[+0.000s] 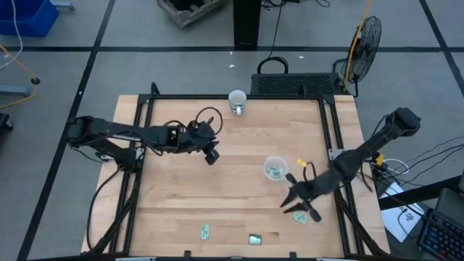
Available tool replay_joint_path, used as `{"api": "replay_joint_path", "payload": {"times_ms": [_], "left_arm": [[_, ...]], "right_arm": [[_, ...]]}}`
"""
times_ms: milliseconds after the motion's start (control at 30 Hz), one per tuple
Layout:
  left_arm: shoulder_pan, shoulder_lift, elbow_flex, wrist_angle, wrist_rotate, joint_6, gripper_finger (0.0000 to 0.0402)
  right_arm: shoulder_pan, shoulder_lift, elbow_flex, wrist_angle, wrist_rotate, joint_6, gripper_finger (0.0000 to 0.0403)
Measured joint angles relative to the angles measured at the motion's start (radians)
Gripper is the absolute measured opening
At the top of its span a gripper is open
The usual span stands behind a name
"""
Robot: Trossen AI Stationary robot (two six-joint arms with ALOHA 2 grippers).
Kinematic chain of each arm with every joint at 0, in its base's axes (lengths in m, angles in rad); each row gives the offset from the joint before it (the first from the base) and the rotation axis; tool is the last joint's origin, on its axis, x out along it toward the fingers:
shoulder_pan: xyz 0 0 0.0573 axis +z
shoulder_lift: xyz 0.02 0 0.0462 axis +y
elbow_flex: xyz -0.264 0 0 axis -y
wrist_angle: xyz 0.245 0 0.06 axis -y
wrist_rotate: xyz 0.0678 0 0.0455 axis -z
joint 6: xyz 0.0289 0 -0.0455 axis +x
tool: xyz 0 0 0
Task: Pick and place Stevia / Truvia into bins
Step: Put the right light green stevia packet into the right transparent container
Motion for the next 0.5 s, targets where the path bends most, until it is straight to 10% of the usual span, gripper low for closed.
{"api": "replay_joint_path", "payload": {"times_ms": [267,500], "left_arm": [[-0.026,0.017,-0.001,0.002,-0.003,-0.039,0.0102],[-0.042,0.022,-0.001,0.019,-0.004,-0.054,0.0102]], "right_arm": [[0.152,0.1,0.0,-0.339,0.058,0.578,0.0093],[0.227,0.14,-0.001,-0.429,0.1,0.695,0.0093]]}}
